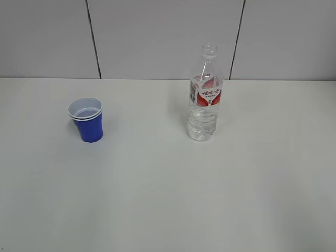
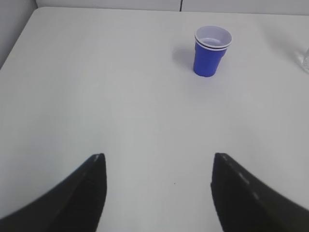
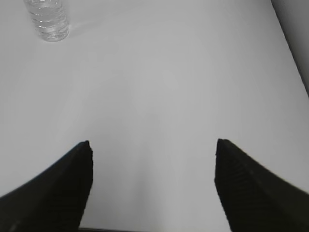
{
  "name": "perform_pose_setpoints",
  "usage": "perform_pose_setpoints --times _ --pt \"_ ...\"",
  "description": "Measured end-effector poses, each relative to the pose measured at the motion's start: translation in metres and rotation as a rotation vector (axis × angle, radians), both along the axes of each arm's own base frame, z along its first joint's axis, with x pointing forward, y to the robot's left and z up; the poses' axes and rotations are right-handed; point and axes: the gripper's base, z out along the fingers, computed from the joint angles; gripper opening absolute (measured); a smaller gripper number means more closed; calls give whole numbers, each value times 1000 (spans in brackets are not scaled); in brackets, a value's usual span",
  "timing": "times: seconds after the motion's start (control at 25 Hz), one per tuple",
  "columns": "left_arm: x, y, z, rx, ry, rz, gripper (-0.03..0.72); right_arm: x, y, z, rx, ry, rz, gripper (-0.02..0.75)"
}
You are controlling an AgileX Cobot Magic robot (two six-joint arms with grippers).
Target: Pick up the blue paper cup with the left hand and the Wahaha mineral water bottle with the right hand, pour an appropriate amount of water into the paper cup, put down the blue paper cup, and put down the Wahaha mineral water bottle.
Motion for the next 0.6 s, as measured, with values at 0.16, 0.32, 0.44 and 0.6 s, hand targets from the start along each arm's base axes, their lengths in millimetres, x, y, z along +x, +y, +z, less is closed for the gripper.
perform_pose_setpoints --times 0.16,0.32,0.44,0.6 --pt "0 0 0 0 0 0 508 0 0 0 0 0 2 589" --pt "0 0 0 0 0 0 497 0 0 0 -1 0 3 589" --pt "0 0 0 0 0 0 496 0 0 0 -1 0 3 589" --pt "0 0 0 0 0 0 494 0 0 0 -2 0 3 589"
